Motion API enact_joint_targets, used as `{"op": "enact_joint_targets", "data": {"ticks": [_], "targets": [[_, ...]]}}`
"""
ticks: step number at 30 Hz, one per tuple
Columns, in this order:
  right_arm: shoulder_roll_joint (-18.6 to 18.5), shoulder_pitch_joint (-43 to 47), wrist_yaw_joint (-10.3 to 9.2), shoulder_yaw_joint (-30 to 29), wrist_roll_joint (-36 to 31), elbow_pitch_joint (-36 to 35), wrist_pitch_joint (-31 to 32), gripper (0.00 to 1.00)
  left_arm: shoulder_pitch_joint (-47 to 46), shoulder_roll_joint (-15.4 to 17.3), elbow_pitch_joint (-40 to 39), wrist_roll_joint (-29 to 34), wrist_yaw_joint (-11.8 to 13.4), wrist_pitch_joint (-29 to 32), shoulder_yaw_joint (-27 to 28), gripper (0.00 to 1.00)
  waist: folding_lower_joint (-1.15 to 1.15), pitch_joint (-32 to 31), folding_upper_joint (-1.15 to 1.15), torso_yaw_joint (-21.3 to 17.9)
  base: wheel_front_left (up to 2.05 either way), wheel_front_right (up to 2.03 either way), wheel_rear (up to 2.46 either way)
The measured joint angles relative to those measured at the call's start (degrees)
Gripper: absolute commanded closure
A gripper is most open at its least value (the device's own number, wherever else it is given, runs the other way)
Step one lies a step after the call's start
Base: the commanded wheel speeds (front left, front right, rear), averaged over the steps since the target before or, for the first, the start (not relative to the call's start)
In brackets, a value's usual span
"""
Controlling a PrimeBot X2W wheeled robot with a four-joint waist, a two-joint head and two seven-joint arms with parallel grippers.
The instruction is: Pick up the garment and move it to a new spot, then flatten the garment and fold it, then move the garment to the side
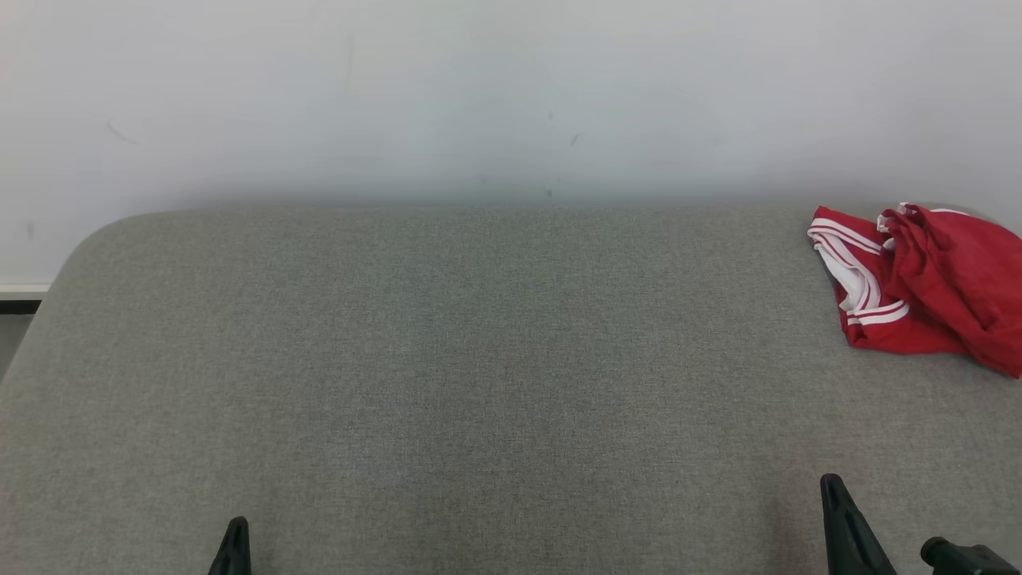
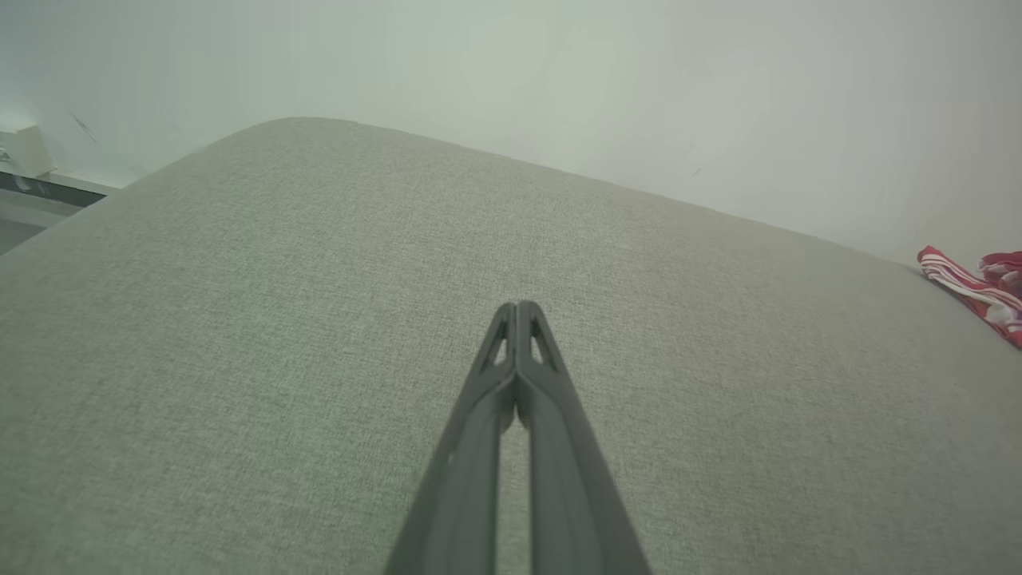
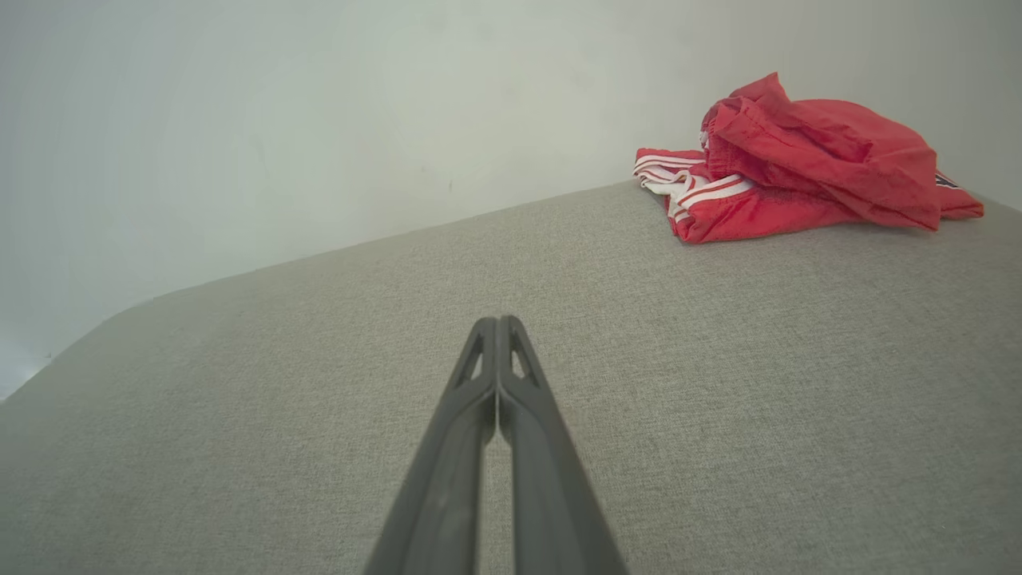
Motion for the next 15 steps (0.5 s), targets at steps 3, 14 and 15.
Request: {"op": "enact_joint_targets", "data": {"ticks": [3,14,15], "targets": [[0.0,-0.4,0.0,0.0,3.3,0.3,0.5,1.0,-0.2,-0.2,0.0,-3.1,0.0,0.8,0.3,1.0,0.0,0.0,0.0,0.0,0.0,0.0,0.0],[0.0,-2.3,0.0,-0.4,14.4,1.4,2.5,1.0,-1.6,-0.9,0.1,-13.3,-0.1,3.4,1.2,1.0,0.0,0.1,0.0,-0.2,0.0,0.0,0.0],[0.0,-2.6,0.0,-0.4,15.2,1.4,2.6,1.0,-1.7,-1.0,0.1,-14.1,-0.1,3.7,1.3,1.0,0.0,0.1,0.0,-0.2,0.0,0.0,0.0]]}}
